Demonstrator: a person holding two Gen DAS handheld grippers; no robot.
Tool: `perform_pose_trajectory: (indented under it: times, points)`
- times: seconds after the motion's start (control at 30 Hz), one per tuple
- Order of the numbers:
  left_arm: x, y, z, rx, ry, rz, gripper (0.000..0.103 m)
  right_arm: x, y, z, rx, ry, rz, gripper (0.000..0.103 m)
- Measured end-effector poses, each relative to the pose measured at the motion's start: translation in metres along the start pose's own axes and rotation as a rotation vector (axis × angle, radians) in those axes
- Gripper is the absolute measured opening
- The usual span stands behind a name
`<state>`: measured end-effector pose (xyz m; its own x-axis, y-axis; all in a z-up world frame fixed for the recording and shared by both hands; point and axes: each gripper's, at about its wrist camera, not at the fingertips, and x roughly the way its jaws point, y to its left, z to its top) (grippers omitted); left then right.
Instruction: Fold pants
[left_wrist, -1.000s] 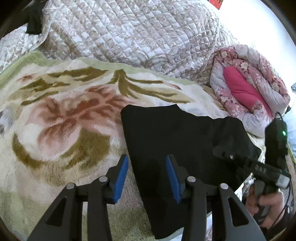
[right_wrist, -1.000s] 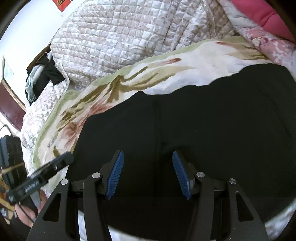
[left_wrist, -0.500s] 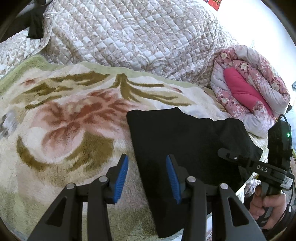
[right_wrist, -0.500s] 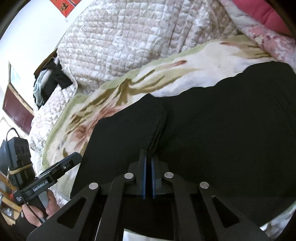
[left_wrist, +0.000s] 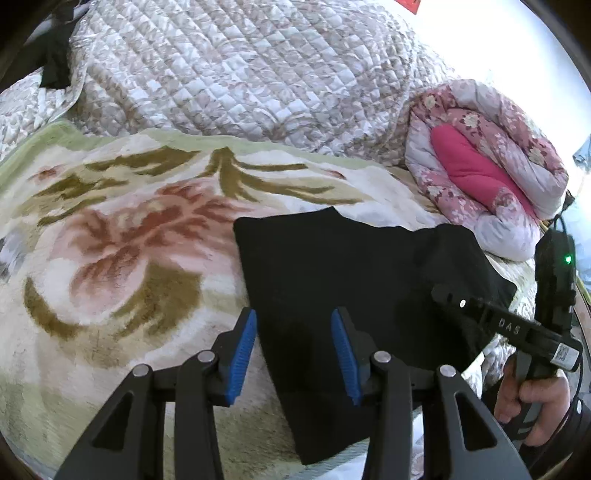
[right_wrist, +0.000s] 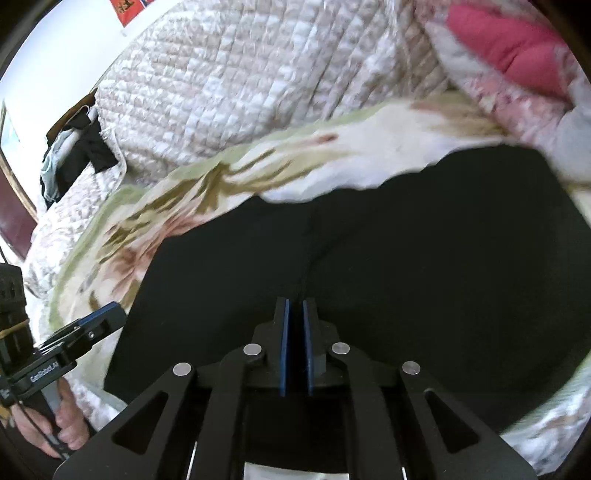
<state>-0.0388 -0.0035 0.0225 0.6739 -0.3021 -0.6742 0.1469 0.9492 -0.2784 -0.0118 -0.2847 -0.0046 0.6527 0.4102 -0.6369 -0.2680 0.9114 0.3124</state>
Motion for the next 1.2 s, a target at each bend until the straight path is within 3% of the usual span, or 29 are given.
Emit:
perform_pose_trajectory:
  times: [0.13, 0.23, 0.5, 0.67, 0.7, 0.8, 0.97, 1.1, 1.2]
  points:
    - [0.003, -0.013, -0.006, 0.027, 0.015, -0.022, 0.045, -0.002, 0.01, -0.006, -0.049, 0.004, 0.061, 0.006]
    - [0.009, -0.024, -0.012, 0.06, 0.035, -0.032, 0.045, 0.01, 0.014, -0.012, -0.103, 0.066, -0.003, 0.01]
    - [0.016, -0.034, -0.023, 0.121, 0.038, -0.015, 0.049, -0.008, -0.02, -0.01, 0.034, 0.019, -0.059, 0.011]
    - [0.017, -0.037, -0.025, 0.131, 0.03, -0.003, 0.05, -0.03, -0.049, -0.014, 0.121, -0.03, -0.12, 0.028]
    - [0.017, -0.037, -0.025, 0.133, 0.03, -0.001, 0.05, -0.035, -0.058, -0.015, 0.152, -0.042, -0.127, 0.036]
    - [0.017, -0.036, -0.025, 0.127, 0.032, 0.0, 0.05, -0.053, -0.081, -0.019, 0.246, -0.081, -0.121, 0.037]
    - [0.017, -0.036, -0.023, 0.103, 0.038, 0.006, 0.05, -0.084, -0.107, -0.025, 0.342, -0.165, -0.184, 0.043]
    - [0.017, -0.035, -0.022, 0.095, 0.042, 0.006, 0.05, -0.094, -0.125, -0.031, 0.423, -0.19, -0.22, 0.062]
    - [0.017, -0.036, -0.022, 0.097, 0.042, 0.008, 0.05, -0.093, -0.14, -0.034, 0.496, -0.185, -0.19, 0.062]
